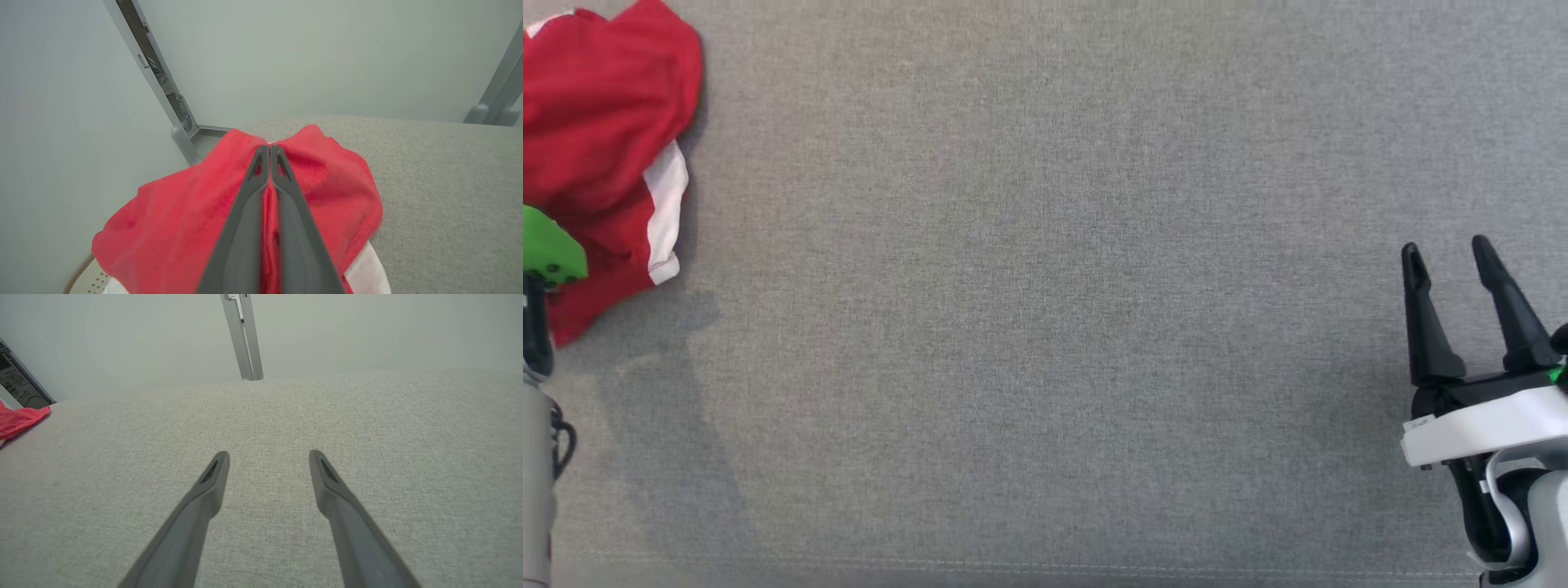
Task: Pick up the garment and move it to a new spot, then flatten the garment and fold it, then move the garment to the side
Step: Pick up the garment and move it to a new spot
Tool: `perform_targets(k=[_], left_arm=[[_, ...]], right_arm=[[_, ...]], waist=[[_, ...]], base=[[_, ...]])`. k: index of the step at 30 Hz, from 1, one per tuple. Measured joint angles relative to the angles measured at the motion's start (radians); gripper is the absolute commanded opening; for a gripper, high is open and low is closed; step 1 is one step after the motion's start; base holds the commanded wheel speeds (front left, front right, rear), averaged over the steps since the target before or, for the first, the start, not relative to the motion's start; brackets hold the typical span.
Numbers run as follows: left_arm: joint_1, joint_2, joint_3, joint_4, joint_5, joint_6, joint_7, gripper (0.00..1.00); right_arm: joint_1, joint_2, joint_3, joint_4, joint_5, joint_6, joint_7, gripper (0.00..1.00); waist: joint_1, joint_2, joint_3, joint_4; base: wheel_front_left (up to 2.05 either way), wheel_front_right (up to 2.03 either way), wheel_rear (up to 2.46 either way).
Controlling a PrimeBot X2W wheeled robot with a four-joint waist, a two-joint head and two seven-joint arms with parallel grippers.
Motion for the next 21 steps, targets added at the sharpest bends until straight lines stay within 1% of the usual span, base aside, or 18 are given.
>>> perform_targets(k=[5,10,16,21], left_arm=[[-0.029,0.035,-0.016,-0.086,0.019,0.004,0.009,0.0],[-0.064,0.058,-0.043,-0.204,0.044,0.008,0.058,0.0],[-0.138,0.077,-0.093,-0.371,0.074,0.004,0.148,0.0],[-0.219,0.072,-0.142,-0.477,0.093,-0.002,0.227,0.0]], right_arm=[[-0.001,0.025,0.018,0.041,0.005,0.0,-0.025,1.0],[-0.002,0.048,0.029,0.084,0.008,0.0,-0.051,1.0],[-0.011,0.074,0.043,0.137,0.018,0.0,-0.085,1.0],[-0.025,0.1,0.06,0.178,0.027,0.0,-0.111,1.0]], waist=[[0.0,0.0,-0.049,-0.007],[0.0,0.0,-0.094,-0.025],[0.0,0.0,-0.125,-0.076],[0.0,0.0,-0.138,-0.132]], base=[[0.0,0.0,0.0],[0.0,0.0,0.0],[0.0,0.0,0.0],[0.0,0.0,0.0]])
